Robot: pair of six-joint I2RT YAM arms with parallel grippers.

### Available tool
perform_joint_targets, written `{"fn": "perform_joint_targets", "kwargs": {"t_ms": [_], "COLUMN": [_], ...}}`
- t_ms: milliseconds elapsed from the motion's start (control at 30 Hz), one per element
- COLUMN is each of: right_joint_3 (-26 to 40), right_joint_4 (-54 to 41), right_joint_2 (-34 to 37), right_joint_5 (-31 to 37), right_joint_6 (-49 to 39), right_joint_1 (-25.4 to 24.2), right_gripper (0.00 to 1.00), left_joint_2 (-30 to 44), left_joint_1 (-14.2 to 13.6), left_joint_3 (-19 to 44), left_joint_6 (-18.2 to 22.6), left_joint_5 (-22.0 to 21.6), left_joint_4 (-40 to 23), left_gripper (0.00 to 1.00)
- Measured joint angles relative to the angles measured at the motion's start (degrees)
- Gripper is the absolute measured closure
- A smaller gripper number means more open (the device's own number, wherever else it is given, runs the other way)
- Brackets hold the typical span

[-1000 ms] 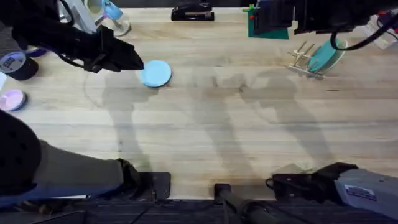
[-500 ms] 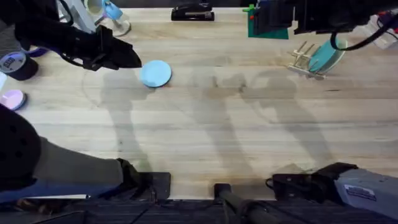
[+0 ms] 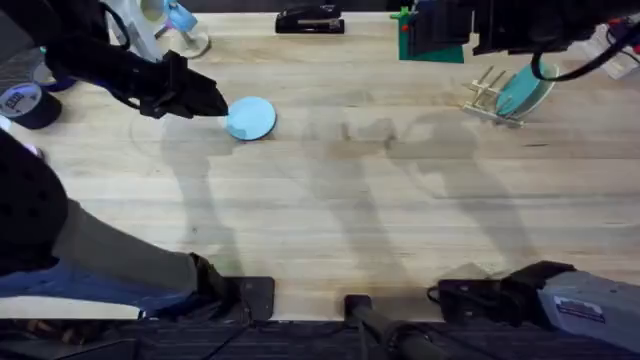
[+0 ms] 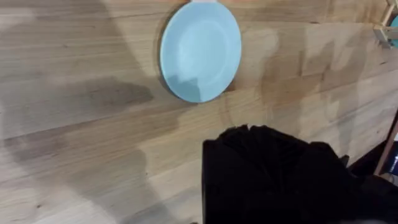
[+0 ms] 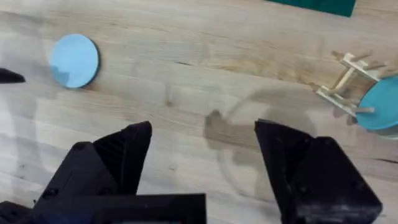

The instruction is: Pick up the plates from the table one by one and place each into a slot on the dish rack.

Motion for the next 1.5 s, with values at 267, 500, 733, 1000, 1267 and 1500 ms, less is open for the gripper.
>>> {"fn": "perform_joint_targets", "kwargs": {"t_ms": [267,500,733,1000,1267,1500], "right_joint_3": [0.0,0.0,0.0,0.0,0.0,0.0], "right_joint_4": [0.0,0.0,0.0,0.0,0.0,0.0], "right_joint_2": [0.0,0.0,0.0,0.0,0.0,0.0], "right_joint_5": [0.0,0.0,-0.1,-0.2,-0.2,-0.2], "right_joint_6": [0.0,0.0,0.0,0.0,0.0,0.0], "right_joint_1": [0.0,0.0,0.0,0.0,0.0,0.0], "right_gripper": [0.007,0.007,0.007,0.007,0.007,0.007], "left_joint_2": [0.2,0.2,0.3,5.8,10.9,15.9], "left_joint_1": [0.0,0.0,0.0,0.0,0.0,0.2], "left_joint_3": [0.0,0.0,0.0,0.0,0.0,0.1], "left_joint_6": [0.0,-0.2,-0.5,-0.9,-1.8,-2.8], "left_joint_5": [-0.3,-1.3,-1.4,-1.4,-2.8,-2.8], "left_joint_4": [1.5,3.0,4.0,7.7,12.9,14.3], "left_gripper": [0.961,0.961,0.961,0.96,0.96,0.961]}}
